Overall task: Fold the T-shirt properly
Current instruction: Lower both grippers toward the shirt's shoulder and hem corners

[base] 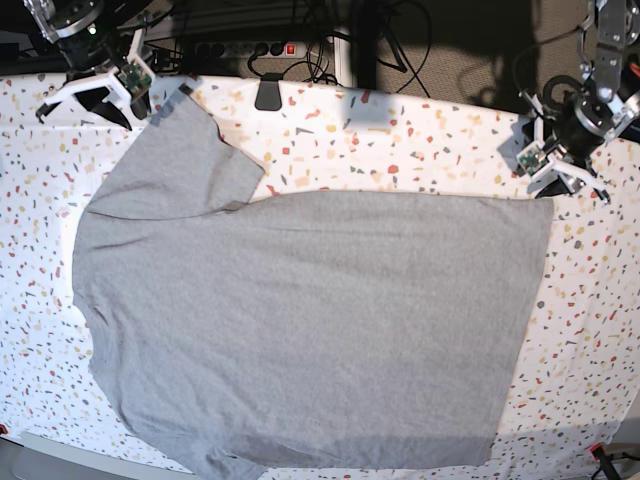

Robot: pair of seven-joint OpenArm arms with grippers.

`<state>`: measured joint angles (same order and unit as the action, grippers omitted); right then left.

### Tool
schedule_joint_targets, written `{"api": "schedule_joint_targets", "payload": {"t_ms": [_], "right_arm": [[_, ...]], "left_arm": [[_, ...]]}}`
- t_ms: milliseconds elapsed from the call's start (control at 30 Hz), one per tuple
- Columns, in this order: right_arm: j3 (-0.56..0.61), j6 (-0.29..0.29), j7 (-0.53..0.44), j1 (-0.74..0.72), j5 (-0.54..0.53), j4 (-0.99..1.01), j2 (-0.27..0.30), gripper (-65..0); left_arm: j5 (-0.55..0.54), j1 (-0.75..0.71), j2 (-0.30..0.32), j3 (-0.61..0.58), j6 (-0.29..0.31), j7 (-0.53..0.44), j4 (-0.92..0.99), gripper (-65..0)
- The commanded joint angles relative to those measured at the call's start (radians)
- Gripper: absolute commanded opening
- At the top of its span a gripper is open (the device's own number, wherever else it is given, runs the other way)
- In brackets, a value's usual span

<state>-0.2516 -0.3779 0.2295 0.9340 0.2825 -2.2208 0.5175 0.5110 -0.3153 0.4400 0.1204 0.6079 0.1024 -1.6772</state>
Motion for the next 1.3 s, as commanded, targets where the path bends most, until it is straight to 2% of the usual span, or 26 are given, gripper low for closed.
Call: {"api": "schedule_joint_targets", "payload": {"t_ms": [0,200,333,633,733,867,967,1100,1267], "right_arm": [[-0.003,0.011,-0.010,0.008,-0.002,-0.019,0.009,-48.7],[-0.003,0.011,0.064,0.008,-0.002,-0.019,0.009,-48.7],[-0.003,0.012,0.111,0.008,-0.001,-0.019,0.009,-48.7],[-0.003,0.012,0.113,0.008,-0.001,-0.019,0.009,-48.7],[-0.003,0.012,0.112,0.008,-0.001,-0.019,0.009,-48.7],[-0.003,0.011,0.111,0.008,0.003,-0.019,0.009,-48.7],[-0.003,0.011,0.108,0.005,0.001,-0.014,0.010,-48.7],[-0.003,-0.066,0.108,-0.048,-0.005,0.019,0.014,-47.6],[0.019,-0.056,0.137,-0.155,-0.002,0.079,0.014,-36.6]], "left_arm": [[0.006,0.037,0.015,-0.004,-0.016,-0.021,0.013,-40.3],[0.078,0.163,0.057,-0.095,-0.017,-0.019,0.143,-40.3],[0.121,0.207,0.089,-0.155,-0.085,-0.020,0.205,-40.3],[0.121,0.288,0.098,-0.241,-0.087,-0.020,0.315,-40.5],[0.121,0.287,0.099,-0.241,-0.058,-0.020,0.323,-46.5],[0.120,0.287,0.098,-0.241,0.007,-0.020,0.324,-65.0],[0.116,0.284,0.098,-0.241,0.007,-0.020,0.324,-65.0],[0.117,0.282,0.091,-0.241,0.008,-0.019,0.323,-65.0],[0.115,0.285,0.090,-0.241,0.006,-0.026,0.322,-65.0]]}}
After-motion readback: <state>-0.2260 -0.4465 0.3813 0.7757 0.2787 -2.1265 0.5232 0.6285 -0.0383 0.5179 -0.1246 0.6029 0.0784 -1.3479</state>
